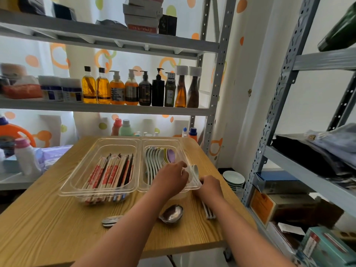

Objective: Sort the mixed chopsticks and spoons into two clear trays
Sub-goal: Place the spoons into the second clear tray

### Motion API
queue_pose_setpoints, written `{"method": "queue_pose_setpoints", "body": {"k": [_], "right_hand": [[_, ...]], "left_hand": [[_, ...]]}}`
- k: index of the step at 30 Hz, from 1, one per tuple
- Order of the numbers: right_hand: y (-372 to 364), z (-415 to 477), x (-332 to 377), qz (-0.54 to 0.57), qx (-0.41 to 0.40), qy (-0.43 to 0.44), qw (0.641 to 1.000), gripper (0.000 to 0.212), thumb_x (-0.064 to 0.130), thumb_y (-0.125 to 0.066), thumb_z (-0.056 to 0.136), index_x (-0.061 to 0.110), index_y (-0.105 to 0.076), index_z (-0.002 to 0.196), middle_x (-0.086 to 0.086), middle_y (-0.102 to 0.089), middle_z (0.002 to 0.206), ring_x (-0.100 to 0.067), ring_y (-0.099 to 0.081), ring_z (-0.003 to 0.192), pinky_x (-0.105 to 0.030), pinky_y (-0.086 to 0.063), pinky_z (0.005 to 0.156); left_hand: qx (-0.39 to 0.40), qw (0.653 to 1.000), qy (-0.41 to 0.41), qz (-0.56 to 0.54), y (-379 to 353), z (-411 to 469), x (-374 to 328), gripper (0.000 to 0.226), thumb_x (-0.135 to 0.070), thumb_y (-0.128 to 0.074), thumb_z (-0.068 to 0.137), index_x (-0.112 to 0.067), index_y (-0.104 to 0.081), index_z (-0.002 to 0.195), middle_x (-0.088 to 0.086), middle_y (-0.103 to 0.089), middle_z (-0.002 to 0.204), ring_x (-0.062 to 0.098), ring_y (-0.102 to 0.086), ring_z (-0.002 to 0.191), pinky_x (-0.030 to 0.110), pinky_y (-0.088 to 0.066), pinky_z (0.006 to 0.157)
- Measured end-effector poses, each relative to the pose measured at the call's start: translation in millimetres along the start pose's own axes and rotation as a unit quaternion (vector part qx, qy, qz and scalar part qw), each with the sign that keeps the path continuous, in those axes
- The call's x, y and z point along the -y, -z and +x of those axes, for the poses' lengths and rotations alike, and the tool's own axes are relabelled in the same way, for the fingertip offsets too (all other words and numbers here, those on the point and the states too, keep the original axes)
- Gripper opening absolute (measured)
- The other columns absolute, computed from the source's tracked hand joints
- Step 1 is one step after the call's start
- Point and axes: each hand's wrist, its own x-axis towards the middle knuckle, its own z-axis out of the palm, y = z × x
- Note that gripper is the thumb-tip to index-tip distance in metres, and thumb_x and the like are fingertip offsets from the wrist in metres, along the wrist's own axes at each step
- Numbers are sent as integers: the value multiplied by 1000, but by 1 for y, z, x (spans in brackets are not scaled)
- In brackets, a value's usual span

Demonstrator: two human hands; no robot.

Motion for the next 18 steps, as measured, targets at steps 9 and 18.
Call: {"method": "queue_pose_setpoints", "body": {"k": [9, 18], "right_hand": [[1, -1, -4, 47, -14, -18, 999, 29, 33, -62, 86, 15, -58, 62, 3, -52, 59, -8, -42, 55, -22, -26, 46], [19, 2, 4, 91, -57, -65, 992, 15, 12, -63, 79, 4, -71, 88, -13, -70, 85, -16, -54, 65, -23, -37, 52]], "left_hand": [[-4, 1000, -7, -3, 1, 0, 0, 37, -30, -42, 97, -21, -51, 131, 1, -61, 124, 16, -55, 112, 30, -43, 92], [-14, 997, 0, -81, 5, 1, 1, 33, -23, -45, 96, -21, -55, 128, 0, -60, 125, 13, -56, 110, 26, -44, 92]]}}
